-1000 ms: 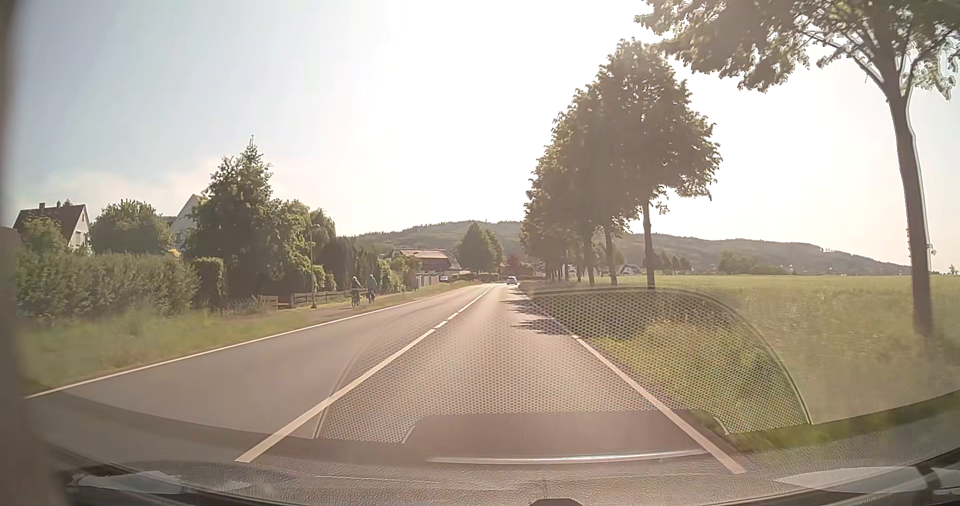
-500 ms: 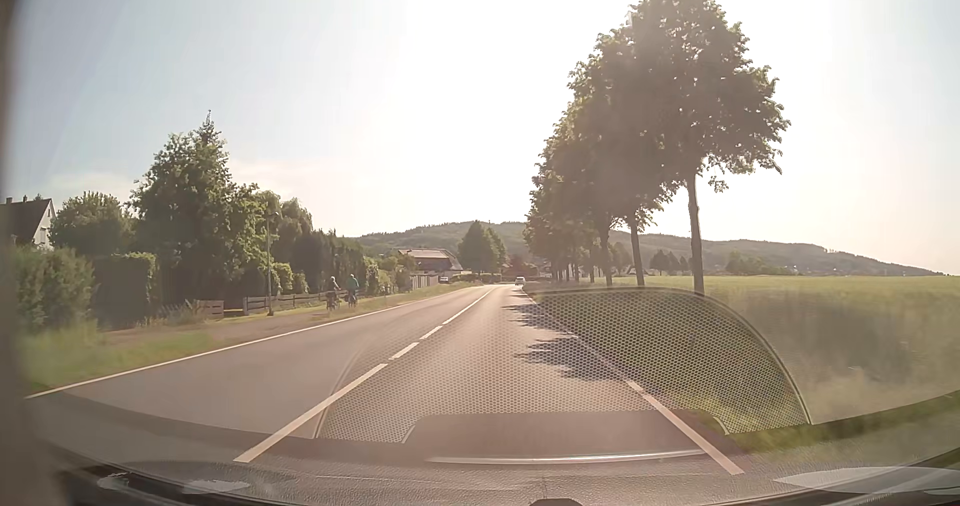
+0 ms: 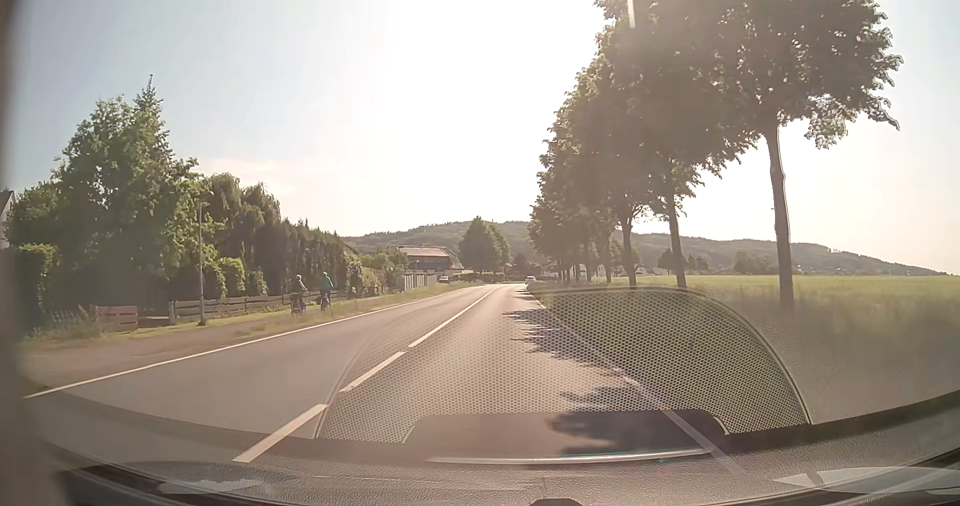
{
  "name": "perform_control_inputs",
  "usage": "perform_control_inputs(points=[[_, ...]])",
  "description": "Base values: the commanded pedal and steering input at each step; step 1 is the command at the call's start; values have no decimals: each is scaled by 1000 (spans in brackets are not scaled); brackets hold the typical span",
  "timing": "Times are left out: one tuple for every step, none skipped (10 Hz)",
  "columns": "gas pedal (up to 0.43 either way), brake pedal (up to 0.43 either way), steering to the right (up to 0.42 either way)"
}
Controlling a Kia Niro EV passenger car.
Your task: Follow the waypoints while adhering to traffic rules and regulations
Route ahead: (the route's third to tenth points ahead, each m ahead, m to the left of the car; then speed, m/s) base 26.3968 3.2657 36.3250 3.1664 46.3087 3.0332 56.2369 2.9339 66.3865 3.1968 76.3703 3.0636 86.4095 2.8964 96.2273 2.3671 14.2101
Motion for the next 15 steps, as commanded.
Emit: perform_control_inputs(points=[[197, 0, -4], [197, 0, -4], [197, 0, -4], [197, 0, -4], [197, 0, -4], [197, 0, -4], [197, 0, -4], [197, 0, -4], [197, 0, -4], [197, 0, -4], [197, 0, -4], [197, 0, -4], [197, 0, -4], [197, 0, -4], [197, 0, -4]])
